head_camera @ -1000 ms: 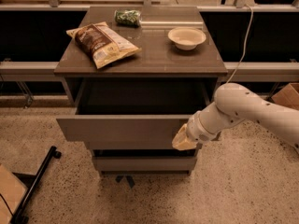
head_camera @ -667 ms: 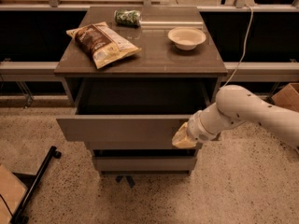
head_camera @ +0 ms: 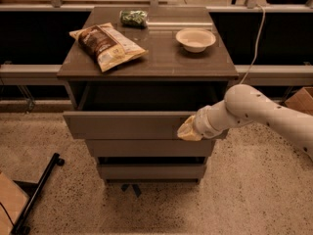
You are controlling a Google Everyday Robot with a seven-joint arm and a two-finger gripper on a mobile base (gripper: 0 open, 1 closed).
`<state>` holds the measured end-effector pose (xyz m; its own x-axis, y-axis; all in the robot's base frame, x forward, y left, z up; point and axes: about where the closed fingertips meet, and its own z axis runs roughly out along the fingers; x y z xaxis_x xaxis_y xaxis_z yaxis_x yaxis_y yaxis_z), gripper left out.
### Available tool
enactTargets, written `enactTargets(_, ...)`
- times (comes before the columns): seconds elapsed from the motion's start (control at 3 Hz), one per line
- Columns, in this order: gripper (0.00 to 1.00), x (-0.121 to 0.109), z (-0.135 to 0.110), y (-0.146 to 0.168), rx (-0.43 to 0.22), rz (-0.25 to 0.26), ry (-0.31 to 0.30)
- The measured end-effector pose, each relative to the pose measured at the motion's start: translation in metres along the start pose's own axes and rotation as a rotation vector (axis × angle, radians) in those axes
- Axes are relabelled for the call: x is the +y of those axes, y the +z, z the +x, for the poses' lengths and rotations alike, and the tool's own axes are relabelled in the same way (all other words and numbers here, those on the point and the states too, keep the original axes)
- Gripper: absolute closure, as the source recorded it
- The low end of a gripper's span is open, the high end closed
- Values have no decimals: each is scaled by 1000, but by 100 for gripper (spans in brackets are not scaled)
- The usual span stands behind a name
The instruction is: Close top drawer
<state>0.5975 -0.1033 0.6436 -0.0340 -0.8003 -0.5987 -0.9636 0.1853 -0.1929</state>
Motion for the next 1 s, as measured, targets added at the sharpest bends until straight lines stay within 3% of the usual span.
enactTargets(0.33,100,-47,-16,3,-58,81,-61)
enactTargets(0.67,100,-45,-16,2,-58,81,-61)
enactTargets(1.0,81,-44,-16,4,-59,77,-62)
